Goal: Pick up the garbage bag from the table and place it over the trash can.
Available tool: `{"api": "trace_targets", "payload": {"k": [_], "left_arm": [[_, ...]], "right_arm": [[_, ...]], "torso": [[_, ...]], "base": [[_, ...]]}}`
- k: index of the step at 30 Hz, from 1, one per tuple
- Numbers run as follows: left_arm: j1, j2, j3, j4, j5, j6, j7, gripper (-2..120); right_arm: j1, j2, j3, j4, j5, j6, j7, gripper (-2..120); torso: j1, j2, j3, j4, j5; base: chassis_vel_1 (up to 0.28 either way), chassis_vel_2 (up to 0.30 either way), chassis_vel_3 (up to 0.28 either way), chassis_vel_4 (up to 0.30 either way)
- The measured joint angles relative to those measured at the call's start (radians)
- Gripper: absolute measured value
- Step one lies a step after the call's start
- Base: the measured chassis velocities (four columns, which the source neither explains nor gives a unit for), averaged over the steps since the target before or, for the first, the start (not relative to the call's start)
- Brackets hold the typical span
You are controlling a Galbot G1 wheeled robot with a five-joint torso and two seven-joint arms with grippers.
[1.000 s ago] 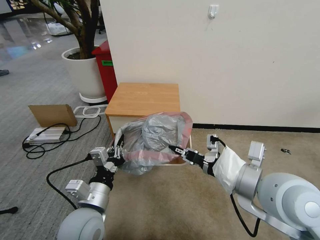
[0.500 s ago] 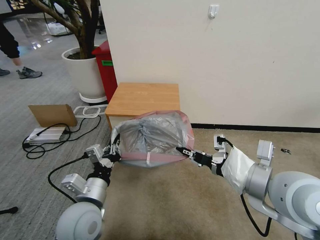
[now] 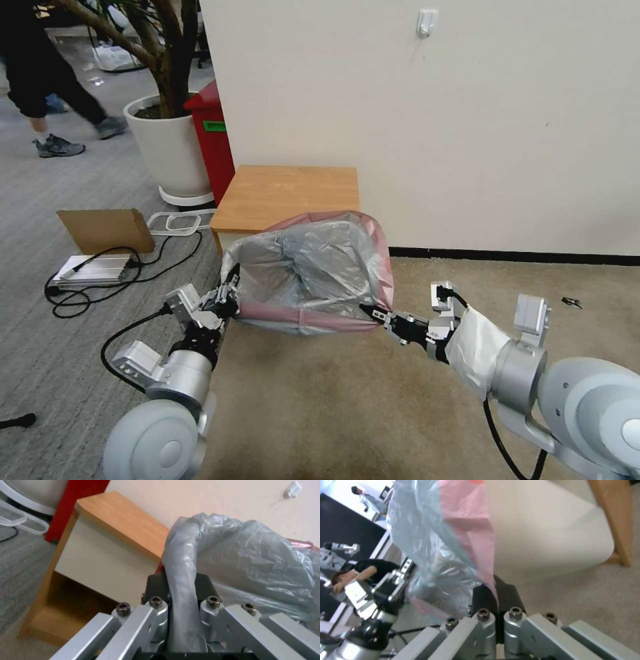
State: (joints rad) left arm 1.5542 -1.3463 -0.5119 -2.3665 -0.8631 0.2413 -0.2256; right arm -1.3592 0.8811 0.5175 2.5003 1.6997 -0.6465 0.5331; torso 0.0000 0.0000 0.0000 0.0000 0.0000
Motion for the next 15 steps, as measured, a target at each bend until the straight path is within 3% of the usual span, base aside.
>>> {"api": "trace_targets", "payload": {"k": [12, 14, 15], "left_arm": [[0.015, 0.004, 0.002, -0.025, -0.024, 0.01, 0.003, 7], [0.015, 0.005, 0.001, -0.024, -0.022, 0.01, 0.002, 7], [0.015, 0.008, 0.0, -0.017, -0.009, 0.01, 0.001, 7]], "right_arm": [[-0.054, 0.032, 0.028, 0.0, -0.05, -0.032, 0.009, 0], [-0.062, 0.039, 0.033, -0.001, -0.049, -0.035, 0.011, 3], [-0.079, 0.051, 0.043, -0.001, -0.052, -0.044, 0.0, 11]], "torso": [[0.0, 0.0, 0.0, 0.0, 0.0], [0.0, 0.0, 0.0, 0.0001, 0.0], [0.0, 0.0, 0.0, 0.0, 0.0]], "base": [[0.0, 0.0, 0.0, 0.0], [0.0, 0.0, 0.0, 0.0], [0.0, 0.0, 0.0, 0.0]]}}
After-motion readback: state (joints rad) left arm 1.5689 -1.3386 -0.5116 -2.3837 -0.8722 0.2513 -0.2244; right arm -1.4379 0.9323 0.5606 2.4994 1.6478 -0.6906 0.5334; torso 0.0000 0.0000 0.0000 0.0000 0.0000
